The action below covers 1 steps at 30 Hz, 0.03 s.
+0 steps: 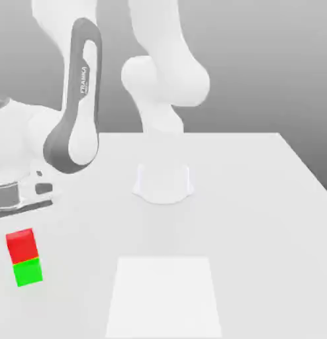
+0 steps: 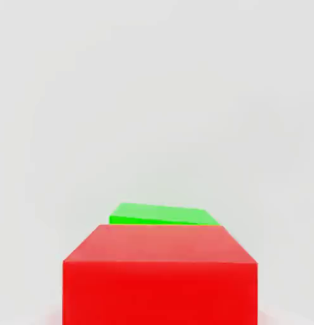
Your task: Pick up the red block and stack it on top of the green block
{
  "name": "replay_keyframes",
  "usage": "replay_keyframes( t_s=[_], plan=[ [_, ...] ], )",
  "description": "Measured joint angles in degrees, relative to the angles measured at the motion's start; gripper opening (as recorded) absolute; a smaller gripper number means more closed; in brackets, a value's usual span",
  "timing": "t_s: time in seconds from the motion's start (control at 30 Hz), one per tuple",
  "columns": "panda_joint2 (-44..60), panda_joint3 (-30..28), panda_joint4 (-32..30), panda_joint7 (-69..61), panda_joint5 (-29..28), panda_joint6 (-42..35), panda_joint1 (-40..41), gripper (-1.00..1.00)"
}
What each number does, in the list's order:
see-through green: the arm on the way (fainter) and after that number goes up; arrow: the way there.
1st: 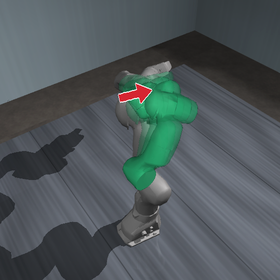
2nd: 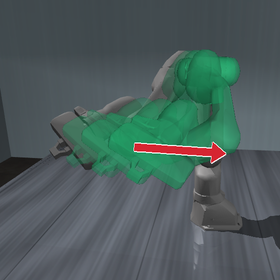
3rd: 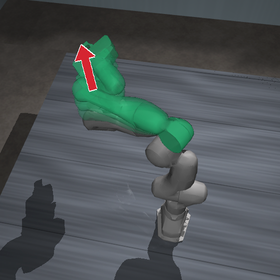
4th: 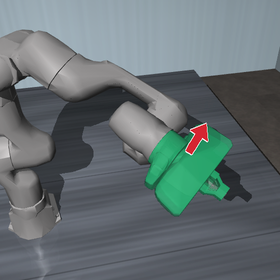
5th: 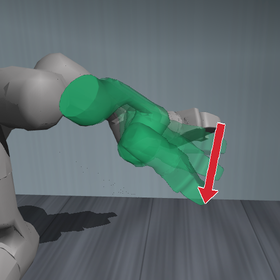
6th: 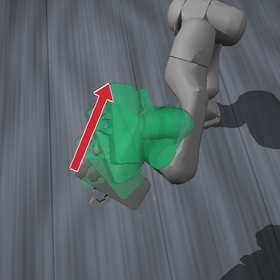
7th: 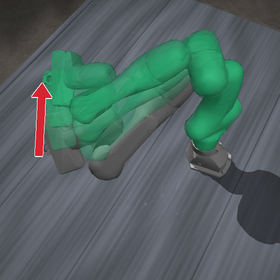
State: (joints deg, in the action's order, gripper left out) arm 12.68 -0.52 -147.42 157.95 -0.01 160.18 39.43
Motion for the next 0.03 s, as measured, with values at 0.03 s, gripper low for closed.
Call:
replay_keyframes(
  t_s=[0.03],
  plan=[
    [0.0, 0.0, 0.0, 0.0, 0.0, 0.0, 0.0, 1.0]
  ],
)
